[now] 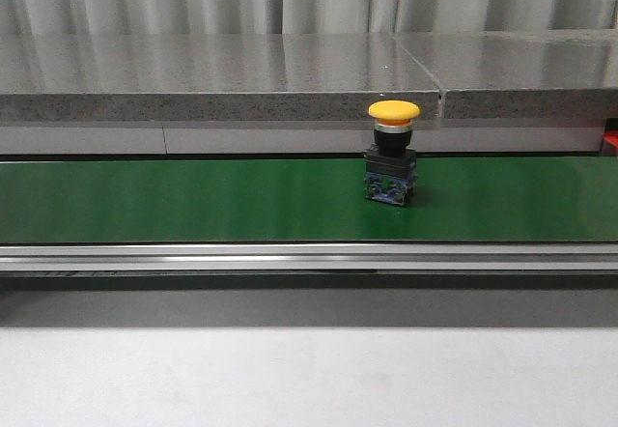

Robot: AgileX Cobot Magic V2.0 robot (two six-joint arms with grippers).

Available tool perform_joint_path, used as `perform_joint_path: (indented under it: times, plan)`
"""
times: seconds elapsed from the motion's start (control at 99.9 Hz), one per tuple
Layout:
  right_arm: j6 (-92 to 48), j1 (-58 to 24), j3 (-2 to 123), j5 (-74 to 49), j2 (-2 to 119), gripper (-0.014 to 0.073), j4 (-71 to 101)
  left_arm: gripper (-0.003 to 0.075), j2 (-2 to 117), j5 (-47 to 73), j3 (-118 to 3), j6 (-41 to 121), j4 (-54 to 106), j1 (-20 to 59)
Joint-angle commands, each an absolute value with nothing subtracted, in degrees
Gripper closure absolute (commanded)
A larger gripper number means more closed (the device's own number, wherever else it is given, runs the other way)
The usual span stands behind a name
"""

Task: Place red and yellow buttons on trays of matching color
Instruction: 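Carry the red button into the red tray and release it, then grasp the yellow button off the belt with the right gripper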

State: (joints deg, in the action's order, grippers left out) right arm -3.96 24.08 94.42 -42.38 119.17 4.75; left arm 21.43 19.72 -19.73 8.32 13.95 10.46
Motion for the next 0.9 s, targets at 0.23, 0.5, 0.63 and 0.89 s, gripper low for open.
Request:
perform_joint_path:
  times: [0.23,0.5,0.63,0.89]
  plan:
    - [-5.0,24.4,100.1,-41.4,112.6,-0.0071,2.9,0.0739,21.7,15.3,-21.2,8.3,14.4,11.0]
    - [-7.8,23.4,100.0,-48.3,104.5,-0.0071,2.8,0.0739,21.7,15.3,-21.2,8.3,14.4,11.0]
    - [-9.3,21.1,97.3,-49.9,98.8,-0.0071,3.1,0.0739,21.7,15.3,-21.2,8.3,14.4,11.0]
    - [-10.0,13.8,86.4,-52.1,86.8,-0.0071,4.3,0.0739,21.7,15.3,-21.2,8.3,14.4,11.0]
